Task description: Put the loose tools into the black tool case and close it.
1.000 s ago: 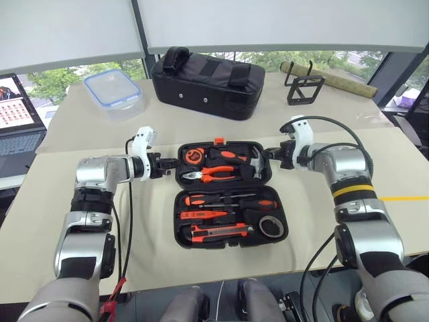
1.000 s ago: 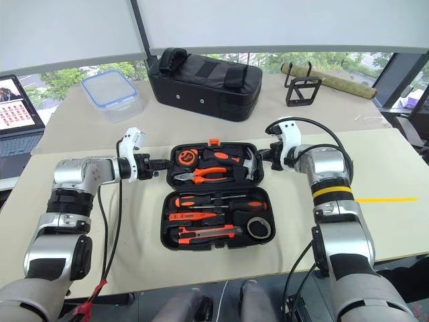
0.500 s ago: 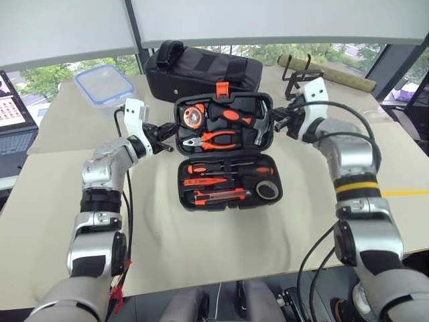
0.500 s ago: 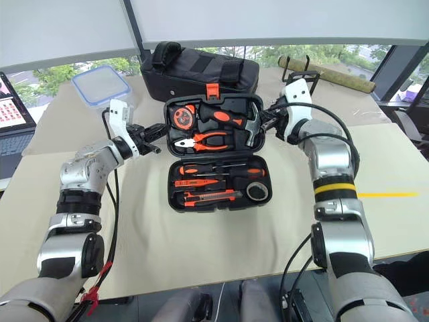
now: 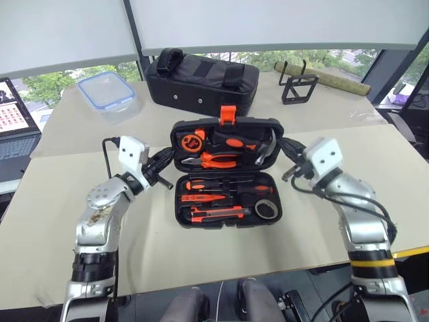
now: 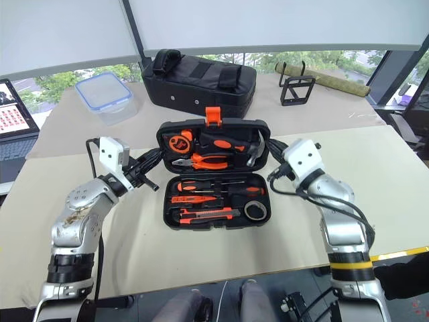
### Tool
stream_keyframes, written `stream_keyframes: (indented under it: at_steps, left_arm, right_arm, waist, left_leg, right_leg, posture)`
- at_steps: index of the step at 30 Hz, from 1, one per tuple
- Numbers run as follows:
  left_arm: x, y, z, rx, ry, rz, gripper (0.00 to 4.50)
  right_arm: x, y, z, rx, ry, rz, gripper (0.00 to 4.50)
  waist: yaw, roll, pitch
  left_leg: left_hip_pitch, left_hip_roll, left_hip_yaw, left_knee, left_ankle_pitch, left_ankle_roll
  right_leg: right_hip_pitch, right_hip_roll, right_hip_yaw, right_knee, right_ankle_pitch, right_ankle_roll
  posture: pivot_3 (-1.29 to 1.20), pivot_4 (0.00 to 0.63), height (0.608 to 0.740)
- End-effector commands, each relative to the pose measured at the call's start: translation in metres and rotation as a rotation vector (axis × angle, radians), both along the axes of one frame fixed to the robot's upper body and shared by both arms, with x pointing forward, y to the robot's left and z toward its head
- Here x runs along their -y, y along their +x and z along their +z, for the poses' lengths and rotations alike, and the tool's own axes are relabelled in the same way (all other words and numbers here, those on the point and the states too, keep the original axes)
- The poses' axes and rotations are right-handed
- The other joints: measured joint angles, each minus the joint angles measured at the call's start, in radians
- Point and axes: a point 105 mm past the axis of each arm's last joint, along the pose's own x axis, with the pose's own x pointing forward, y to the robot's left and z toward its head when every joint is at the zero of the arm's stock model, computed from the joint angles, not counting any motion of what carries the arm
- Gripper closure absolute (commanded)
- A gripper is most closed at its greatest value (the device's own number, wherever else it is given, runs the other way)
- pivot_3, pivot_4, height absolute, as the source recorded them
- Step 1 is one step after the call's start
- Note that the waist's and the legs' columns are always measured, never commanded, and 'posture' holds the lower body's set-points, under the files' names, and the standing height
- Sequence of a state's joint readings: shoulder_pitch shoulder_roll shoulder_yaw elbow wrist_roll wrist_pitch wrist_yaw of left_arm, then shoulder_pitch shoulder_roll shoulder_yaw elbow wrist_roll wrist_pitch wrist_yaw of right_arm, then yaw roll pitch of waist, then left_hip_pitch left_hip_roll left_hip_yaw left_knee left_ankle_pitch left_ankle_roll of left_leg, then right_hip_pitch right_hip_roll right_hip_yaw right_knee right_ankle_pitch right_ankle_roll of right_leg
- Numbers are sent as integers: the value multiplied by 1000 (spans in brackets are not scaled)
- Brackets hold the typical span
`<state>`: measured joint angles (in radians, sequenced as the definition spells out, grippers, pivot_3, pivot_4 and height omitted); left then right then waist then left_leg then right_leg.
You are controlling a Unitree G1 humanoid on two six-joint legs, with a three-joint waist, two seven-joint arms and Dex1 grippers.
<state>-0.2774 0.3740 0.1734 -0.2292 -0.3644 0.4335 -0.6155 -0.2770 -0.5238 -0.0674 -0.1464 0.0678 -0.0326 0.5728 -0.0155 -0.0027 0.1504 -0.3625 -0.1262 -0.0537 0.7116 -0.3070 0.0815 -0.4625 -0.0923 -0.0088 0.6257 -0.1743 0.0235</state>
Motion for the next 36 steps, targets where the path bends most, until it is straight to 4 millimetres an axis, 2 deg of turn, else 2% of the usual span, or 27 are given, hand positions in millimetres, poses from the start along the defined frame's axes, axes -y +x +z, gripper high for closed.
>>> stream_keyframes:
  at_steps: [1, 4, 7, 8, 9, 11, 13, 16, 19, 21, 22, 23, 27, 30, 33, 36]
  left_arm:
    - [-24, -33, -12, -103, 14, 19, 3478]
    - [-45, -59, -19, -215, 46, -28, 2321]
    - [-72, -90, -30, -407, 111, -142, 1304]
    - [-80, -95, -31, -454, 140, -175, 829]
    - [-89, -93, -32, -477, 172, -180, 548]
    - [-100, -78, -31, -481, 238, -176, 548]
    - [-101, -55, -27, -450, 307, -195, 548]
    - [-87, -14, -21, -380, 354, -212, 526]
    - [-40, 33, -18, -261, 420, -305, 1219]
    - [-10, 48, -20, -220, 472, -389, 2144]
    - [0, 53, -22, -207, 494, -418, 2409]
    - [9, 57, -23, -197, 511, -441, 2864]
    - [28, 68, -34, -170, 624, -488, 4360]
    - [32, 67, -41, -166, 696, -532, 4474]
    - [26, 41, -41, -205, 689, -713, 4474]
    - [17, 19, -30, -239, 641, -809, 4474]
  right_arm:
    - [-9, -52, 1, -90, -28, 180, 3466]
    - [4, -82, -3, -214, -53, 213, 2454]
    - [13, -120, -21, -470, -108, 315, 1487]
    - [15, -133, -28, -560, -119, 359, 1438]
    - [16, -143, -33, -642, -115, 393, 1438]
    - [16, -153, -43, -731, -142, 430, 1438]
    - [15, -157, -58, -795, -200, 440, 1438]
    - [11, -147, -72, -790, -242, 420, 2184]
    - [1, -124, -81, -749, -284, 403, 3079]
    - [-4, -114, -85, -731, -312, 414, 3852]
    - [-6, -111, -87, -728, -327, 420, 4112]
    - [-7, -109, -89, -727, -341, 426, 4484]
    - [-10, -93, -94, -703, -367, 408, 4500]
    - [-5, -66, -91, -651, -356, 305, 4500]
    - [10, -31, -75, -551, -303, 150, 4500]
    - [20, -23, -67, -529, -289, 111, 4500]
  waist:
    - [-1, 1, 0]
    - [3, -1, 1]
    - [12, 0, 2]
    - [15, 0, 2]
    - [19, 0, 2]
    - [36, -1, 2]
    - [50, -2, 3]
    - [64, -5, 3]
    - [67, -6, 3]
    - [65, -9, 3]
    - [61, -9, 3]
    - [57, -9, 3]
    - [28, -11, 3]
    - [13, -11, 3]
    - [5, -12, 4]
    - [5, -11, 4]
  left_leg:
    - [1, 1, 0, -1, 0, 0]
    - [4, 3, 0, -3, -3, -2]
    - [6, 3, 0, -3, -5, -1]
    - [7, 3, 0, -3, -5, -1]
    - [9, 3, 0, -3, -6, 0]
    - [12, 3, 0, -3, -7, 1]
    - [15, 3, -1, -2, -12, 0]
    - [22, 2, -2, -2, -11, -3]
    - [23, -1, -1, -1, -12, -3]
    - [20, -2, 0, 0, -12, -3]
    - [15, -2, 0, 1, -12, -2]
    - [11, -2, 0, 3, -12, -2]
    - [1, -2, 0, 3, -8, 5]
    - [-1, -1, 0, 3, -8, 5]
    - [-1, 0, 0, 5, -8, 5]
    - [-1, -1, 0, 6, -8, 5]
  right_leg:
    - [1, 0, 0, -1, -1, -1]
    - [2, 3, 1, -1, -3, -4]
    - [4, 2, 1, -1, -4, -5]
    - [6, 2, 0, -1, -4, -4]
    - [7, 2, -1, -1, -5, -4]
    - [10, 2, -3, -3, -5, -3]
    - [14, 1, -4, -5, -7, 0]
    - [24, 2, -6, -12, -6, 2]
    - [24, 0, -6, -13, -2, 2]
    - [24, -1, -6, -15, -1, 3]
    - [23, -1, -6, -15, 0, 4]
    - [20, -2, -6, -14, 0, 4]
    - [5, -2, -8, -13, 0, 2]
    - [2, -2, -8, -13, 1, 1]
    - [2, -2, -7, -14, 3, -1]
    - [2, -2, -5, -13, 3, -2]
  posture:
    - [0, 150, 722]
    - [0, 150, 722]
    - [0, 150, 722]
    - [0, 150, 722]
    - [0, 150, 722]
    - [0, 150, 722]
    - [0, 150, 722]
    - [0, 150, 722]
    - [0, 150, 722]
    - [0, 150, 722]
    - [0, 150, 722]
    - [0, 150, 722]
    - [0, 150, 722]
    - [0, 150, 722]
    - [0, 150, 722]
    - [0, 150, 722]
